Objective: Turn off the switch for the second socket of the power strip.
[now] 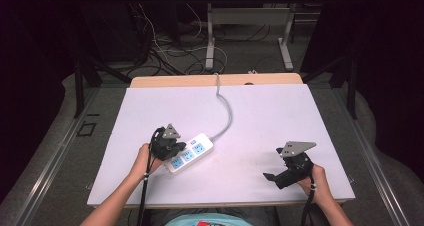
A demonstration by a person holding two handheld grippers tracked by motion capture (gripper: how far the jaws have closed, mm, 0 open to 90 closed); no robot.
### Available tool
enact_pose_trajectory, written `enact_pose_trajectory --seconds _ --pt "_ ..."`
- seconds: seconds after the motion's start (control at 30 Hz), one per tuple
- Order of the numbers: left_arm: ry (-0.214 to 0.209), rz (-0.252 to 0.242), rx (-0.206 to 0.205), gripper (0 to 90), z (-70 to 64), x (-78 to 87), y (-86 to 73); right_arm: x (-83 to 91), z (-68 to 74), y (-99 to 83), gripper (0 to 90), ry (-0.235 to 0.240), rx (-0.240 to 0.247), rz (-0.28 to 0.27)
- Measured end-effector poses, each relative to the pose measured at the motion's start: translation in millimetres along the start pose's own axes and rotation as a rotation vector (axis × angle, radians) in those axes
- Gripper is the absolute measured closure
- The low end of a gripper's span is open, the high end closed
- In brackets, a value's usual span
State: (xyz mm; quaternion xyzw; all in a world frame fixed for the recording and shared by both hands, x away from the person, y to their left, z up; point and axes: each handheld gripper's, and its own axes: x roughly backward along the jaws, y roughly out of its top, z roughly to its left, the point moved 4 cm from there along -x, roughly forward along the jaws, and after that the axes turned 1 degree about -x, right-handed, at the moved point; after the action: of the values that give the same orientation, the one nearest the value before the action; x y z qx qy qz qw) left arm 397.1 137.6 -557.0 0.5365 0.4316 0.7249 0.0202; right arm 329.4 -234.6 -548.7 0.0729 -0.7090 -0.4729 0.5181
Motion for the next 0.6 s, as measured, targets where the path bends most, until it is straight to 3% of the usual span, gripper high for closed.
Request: enact_pose_trajectory --seconds 0.6 --pt "-0.001 -0.012 0.012 90.0 0.4 -1.3 -0.2 -0.7 0.1 0.2 1.1 0.001 0.005 -0.001"
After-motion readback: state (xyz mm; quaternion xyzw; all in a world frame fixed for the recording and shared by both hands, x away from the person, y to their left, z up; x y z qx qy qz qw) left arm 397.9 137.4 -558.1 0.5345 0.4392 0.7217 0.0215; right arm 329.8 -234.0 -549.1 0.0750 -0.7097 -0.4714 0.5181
